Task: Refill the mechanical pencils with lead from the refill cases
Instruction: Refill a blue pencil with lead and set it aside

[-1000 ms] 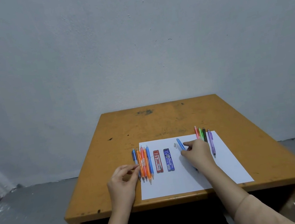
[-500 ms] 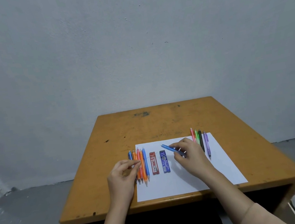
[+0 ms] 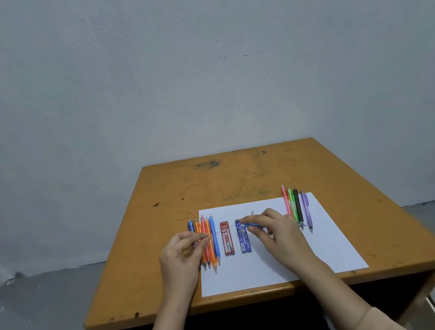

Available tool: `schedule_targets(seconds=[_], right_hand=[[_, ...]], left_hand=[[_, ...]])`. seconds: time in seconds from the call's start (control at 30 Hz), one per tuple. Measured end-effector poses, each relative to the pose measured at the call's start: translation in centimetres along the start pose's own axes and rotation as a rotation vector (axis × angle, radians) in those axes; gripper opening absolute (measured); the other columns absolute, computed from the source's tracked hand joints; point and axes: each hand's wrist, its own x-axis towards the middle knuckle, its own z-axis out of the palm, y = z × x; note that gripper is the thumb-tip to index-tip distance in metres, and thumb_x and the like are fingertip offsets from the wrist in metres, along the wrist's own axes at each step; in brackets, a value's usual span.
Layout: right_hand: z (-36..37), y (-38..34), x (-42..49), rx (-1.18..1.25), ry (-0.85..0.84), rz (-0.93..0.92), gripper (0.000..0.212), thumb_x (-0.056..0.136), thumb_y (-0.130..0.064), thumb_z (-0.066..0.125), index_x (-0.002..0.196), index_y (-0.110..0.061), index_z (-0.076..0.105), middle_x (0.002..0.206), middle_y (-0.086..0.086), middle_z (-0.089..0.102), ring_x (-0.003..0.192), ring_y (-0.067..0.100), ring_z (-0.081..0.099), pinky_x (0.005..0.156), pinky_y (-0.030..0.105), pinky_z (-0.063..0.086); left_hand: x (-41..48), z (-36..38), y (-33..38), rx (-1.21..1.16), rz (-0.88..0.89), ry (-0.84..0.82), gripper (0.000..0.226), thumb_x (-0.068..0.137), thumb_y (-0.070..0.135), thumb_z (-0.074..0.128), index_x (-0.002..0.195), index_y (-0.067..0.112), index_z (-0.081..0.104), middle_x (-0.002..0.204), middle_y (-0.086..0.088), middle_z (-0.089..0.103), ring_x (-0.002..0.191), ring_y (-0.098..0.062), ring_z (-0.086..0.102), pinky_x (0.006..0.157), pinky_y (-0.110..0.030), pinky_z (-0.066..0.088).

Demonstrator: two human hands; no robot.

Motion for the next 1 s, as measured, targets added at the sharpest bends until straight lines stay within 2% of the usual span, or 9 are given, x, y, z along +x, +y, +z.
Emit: schedule_targets(seconds=[0.1, 0.23, 0.6, 0.7, 0.87, 1.0], right_hand=[[0.42, 0.06, -0.11, -0.014, 0.026, -0.008, 0.023, 0.094, -0.034, 0.054, 0.115, -0.037, 0.066, 0.092, -0.012, 0.057, 0.076, -0.005, 0.045, 0.081, 0.028, 0.032], [0.77, 0.01, -0.22, -0.014, -0.004, 0.033, 0.028, 0.095, -0.038, 0.051, 0.122, -0.037, 0.06, 0.105, -0.013, 0.06, 0.082, -0.002, 0.044, 0.085, 0.025, 0.026], [1.0, 0.04, -0.1, -0.014, -0.005, 0.036, 0.022, 0.095, -0.028, 0.054, 0.113, -0.035, 0.066, 0.101, -0.008, 0.059, 0.09, 0.004, 0.046, 0.087, 0.03, 0.023], [0.96, -0.06, -0.07, -0.01, -0.02, 0.042, 0.023, 0.095, -0.027, 0.054, 0.113, -0.035, 0.065, 0.099, -0.009, 0.057, 0.091, 0.004, 0.047, 0.087, 0.029, 0.022], [1.0, -0.03, -0.05, 0.007, -0.015, 0.052, 0.022, 0.095, -0.026, 0.054, 0.112, -0.034, 0.067, 0.097, -0.011, 0.055, 0.09, 0.004, 0.047, 0.087, 0.029, 0.023], [0.95, -0.05, 0.02, 0.021, -0.016, 0.05, 0.022, 0.095, -0.025, 0.055, 0.111, -0.034, 0.067, 0.095, -0.014, 0.052, 0.09, 0.003, 0.047, 0.087, 0.03, 0.023]], left_hand=[[0.03, -0.04, -0.2, 0.004, 0.024, -0.011, 0.019, 0.077, 0.011, 0.074, 0.081, 0.03, 0.073, 0.093, 0.009, 0.064, 0.094, 0.007, 0.058, 0.057, -0.014, 0.053], [0.09, -0.15, -0.58, 0.022, 0.047, -0.024, 0.023, 0.077, 0.014, 0.074, 0.081, 0.036, 0.072, 0.094, 0.011, 0.064, 0.098, 0.002, 0.058, 0.06, -0.016, 0.054], [0.19, -0.21, -0.77, 0.039, 0.078, -0.045, 0.026, 0.077, 0.015, 0.074, 0.083, 0.04, 0.07, 0.096, 0.012, 0.064, 0.101, -0.001, 0.057, 0.064, -0.017, 0.055], [0.19, -0.19, -0.85, 0.038, 0.077, -0.053, 0.026, 0.077, 0.015, 0.074, 0.084, 0.04, 0.071, 0.096, 0.011, 0.064, 0.101, -0.003, 0.057, 0.066, -0.022, 0.056], [0.1, -0.28, -0.81, 0.024, 0.077, -0.052, 0.017, 0.071, 0.028, 0.07, 0.083, 0.04, 0.071, 0.097, 0.011, 0.065, 0.102, -0.01, 0.059, 0.068, -0.027, 0.058], [0.09, -0.24, -0.68, 0.029, 0.071, -0.053, 0.017, 0.071, 0.03, 0.07, 0.082, 0.042, 0.07, 0.098, 0.012, 0.064, 0.103, -0.01, 0.058, 0.069, -0.029, 0.058]])
